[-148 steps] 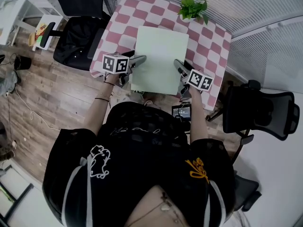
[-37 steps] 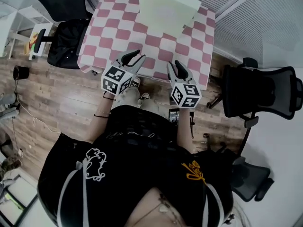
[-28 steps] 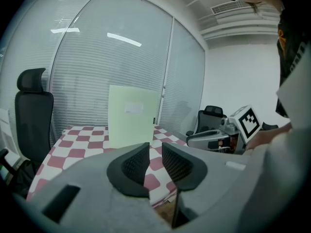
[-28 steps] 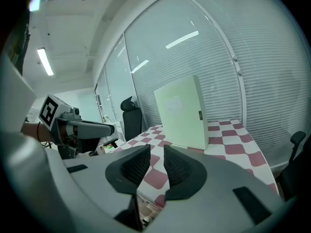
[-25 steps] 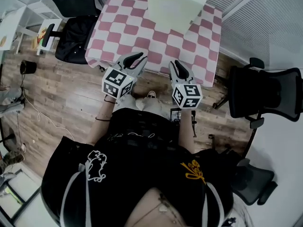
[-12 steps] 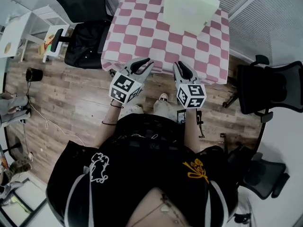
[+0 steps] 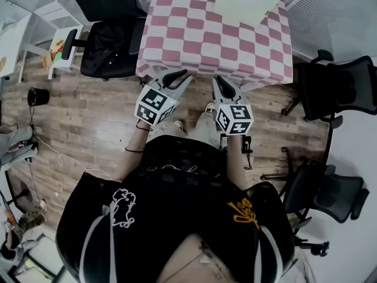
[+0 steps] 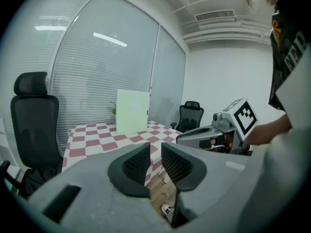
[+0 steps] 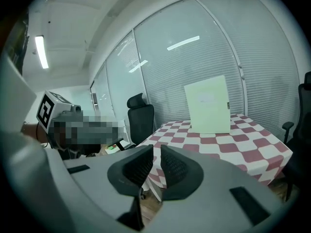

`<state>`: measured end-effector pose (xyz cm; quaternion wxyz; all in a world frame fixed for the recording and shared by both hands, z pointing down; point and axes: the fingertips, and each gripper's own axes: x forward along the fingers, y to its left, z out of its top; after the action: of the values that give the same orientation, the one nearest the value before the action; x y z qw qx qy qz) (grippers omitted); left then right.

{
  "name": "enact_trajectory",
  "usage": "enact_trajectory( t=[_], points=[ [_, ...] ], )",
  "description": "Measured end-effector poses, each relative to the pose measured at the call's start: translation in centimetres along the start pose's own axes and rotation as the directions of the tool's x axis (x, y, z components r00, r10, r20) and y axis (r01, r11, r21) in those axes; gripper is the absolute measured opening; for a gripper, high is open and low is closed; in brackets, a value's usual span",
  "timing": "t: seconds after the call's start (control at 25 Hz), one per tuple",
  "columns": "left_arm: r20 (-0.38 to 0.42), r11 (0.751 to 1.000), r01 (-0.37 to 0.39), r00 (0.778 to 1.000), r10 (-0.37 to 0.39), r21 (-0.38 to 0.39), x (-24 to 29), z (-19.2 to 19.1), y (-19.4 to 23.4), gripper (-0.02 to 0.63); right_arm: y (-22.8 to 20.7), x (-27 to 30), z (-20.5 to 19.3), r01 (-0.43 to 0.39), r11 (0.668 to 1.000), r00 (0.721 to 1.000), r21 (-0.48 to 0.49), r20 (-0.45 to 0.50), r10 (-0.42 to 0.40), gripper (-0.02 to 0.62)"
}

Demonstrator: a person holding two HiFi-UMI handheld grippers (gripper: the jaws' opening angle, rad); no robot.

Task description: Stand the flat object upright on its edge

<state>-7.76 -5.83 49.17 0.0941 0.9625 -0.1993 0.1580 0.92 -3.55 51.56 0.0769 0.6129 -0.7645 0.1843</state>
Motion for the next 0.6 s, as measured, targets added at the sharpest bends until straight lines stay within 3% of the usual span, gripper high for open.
enact_trajectory(
  t=[0.28,0.6],
  points=[
    [-0.008,0.997,0.071,0.997,-0.071,-0.007,-2.6,-2.3,-1.6,0.081,3.6,-1.9,-1.8,0.046,0.999,0.999,-0.007,-0.001,-0.046,0.044],
    [0.009,0.992,0.129,0.992,-0.129,-0.008,-2.7,-3.1,-3.3,0.081,4.8,-4.4,-3.5,0.096,0.995,0.995,-0.018,-0.002,-0.096,0.037]
  ],
)
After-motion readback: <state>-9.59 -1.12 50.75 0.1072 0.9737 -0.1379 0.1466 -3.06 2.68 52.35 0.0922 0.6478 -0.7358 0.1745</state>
